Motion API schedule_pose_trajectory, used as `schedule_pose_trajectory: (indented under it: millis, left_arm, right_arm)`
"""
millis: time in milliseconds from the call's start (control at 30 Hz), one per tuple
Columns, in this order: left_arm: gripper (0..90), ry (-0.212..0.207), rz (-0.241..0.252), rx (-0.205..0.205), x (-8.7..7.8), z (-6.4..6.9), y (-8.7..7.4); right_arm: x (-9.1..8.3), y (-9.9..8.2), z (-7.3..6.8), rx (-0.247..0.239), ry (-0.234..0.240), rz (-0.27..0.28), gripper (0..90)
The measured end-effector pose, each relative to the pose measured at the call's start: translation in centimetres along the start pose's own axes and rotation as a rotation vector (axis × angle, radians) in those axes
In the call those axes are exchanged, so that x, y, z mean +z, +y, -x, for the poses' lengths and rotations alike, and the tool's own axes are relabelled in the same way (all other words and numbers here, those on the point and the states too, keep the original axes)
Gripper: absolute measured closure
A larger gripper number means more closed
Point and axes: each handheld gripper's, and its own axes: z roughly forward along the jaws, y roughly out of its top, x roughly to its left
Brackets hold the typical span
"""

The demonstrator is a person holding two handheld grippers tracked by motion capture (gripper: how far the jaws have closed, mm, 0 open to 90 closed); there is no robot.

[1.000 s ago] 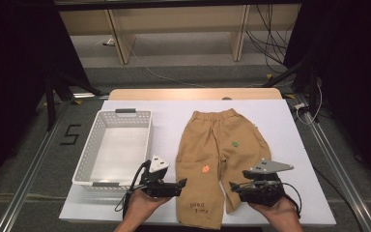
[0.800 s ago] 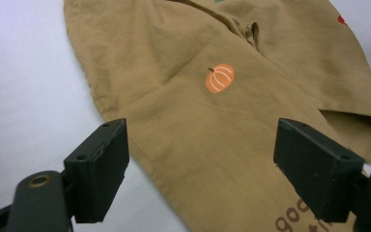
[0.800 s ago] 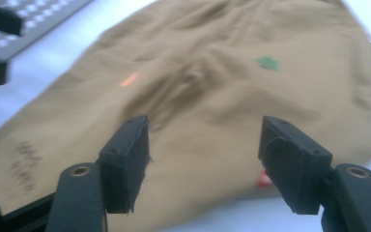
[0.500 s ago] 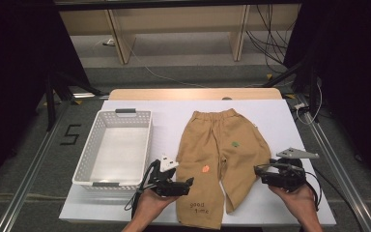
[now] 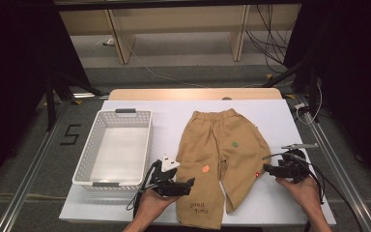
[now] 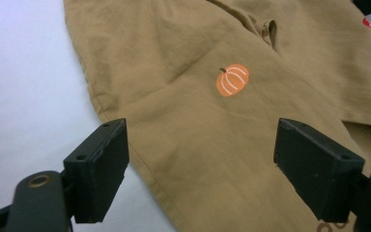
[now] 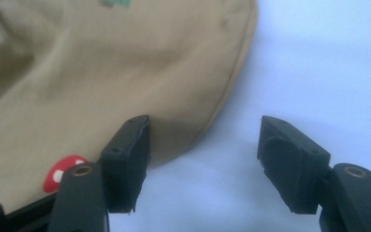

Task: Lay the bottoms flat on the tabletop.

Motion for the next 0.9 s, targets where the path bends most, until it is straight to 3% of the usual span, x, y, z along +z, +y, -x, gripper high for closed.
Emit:
schedule_pose_trajectory:
  millis: [133,233,267,367,467,700,733,767,867,900]
  left_arm:
    - [20.2,-0.005,-0.006,0.004,0.1,0.0,-0.1]
    - [20.2,-0.006,-0.011,0.006,0.2,0.1,-0.2]
    - [20.2,-0.004,-0.015,0.008,0.2,0.1,-0.3]
    - [20.2,-0.005,-0.014,0.009,0.3,0.1,-0.2]
    - [20.2,-0.004,-0.013,0.009,0.3,0.1,-0.2]
    - [20.2,-0.005,-0.008,0.008,0.2,0.0,-0.2]
    - [20.2,-0.002,-0.01,0.007,0.1,-0.1,-0.2]
    - [20.2,-0.002,-0.01,0.007,0.1,-0.1,-0.2]
    - [20.2,-0.004,-0.001,0.006,0.0,-0.2,-0.2]
    - [20.2,-0.003,0.0,0.004,-0.1,-0.2,-0.2]
  right_arm:
    - [1.1,0.2,-0.5,-0.046,0.015,-0.039,36.1]
    - [1.3,0.4,-0.8,-0.064,0.027,-0.035,36.1]
    - [1.6,0.6,-1.1,-0.073,0.057,-0.027,36.5]
    - [1.9,0.9,-1.5,-0.091,0.085,-0.029,38.3]
    - [2.3,1.3,-2.3,-0.101,0.15,-0.029,47.6]
    - [2.2,1.7,-3.3,-0.124,0.215,-0.025,59.4]
    - [1.7,1.7,-3.6,-0.13,0.228,-0.017,64.6]
    - [1.7,1.7,-3.6,-0.13,0.228,-0.017,64.6]
    - [0.1,2.0,-4.1,-0.143,0.182,0.04,81.7]
    - [0.1,2.0,-4.1,-0.143,0.182,0.04,81.7]
